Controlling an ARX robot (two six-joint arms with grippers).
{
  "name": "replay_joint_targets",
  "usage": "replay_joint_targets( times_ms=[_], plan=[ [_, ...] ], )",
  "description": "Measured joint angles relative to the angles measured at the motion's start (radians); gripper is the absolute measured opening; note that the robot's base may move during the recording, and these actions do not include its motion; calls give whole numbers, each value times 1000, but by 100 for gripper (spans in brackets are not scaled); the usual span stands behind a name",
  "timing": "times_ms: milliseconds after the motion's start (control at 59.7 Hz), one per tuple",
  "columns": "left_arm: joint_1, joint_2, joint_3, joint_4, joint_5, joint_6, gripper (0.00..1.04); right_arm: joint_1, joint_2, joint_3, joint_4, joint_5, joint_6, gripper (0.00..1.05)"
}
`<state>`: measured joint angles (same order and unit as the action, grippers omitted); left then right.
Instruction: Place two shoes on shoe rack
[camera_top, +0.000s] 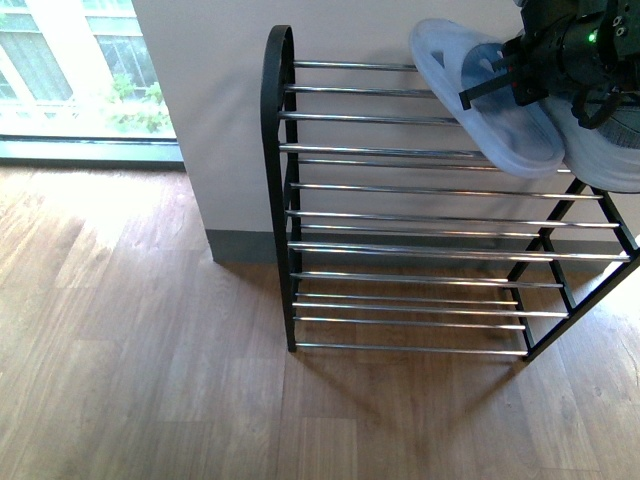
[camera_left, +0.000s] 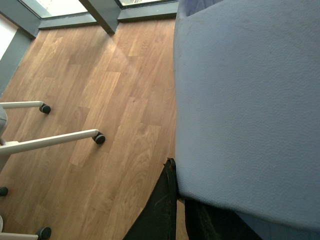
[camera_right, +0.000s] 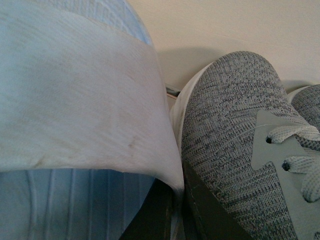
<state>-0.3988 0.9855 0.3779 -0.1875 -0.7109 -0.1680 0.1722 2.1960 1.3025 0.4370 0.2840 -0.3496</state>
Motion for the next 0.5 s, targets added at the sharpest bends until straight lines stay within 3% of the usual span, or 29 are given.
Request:
replay_joint_targets(
  times_ms=[268,502],
  plan=[
    [0,0,0,0,0,0,2,-6,44,71,-39,49,-8,1],
    [0,0,0,0,0,0,2,-9,12,42,-66,25,-6,33]
  ],
)
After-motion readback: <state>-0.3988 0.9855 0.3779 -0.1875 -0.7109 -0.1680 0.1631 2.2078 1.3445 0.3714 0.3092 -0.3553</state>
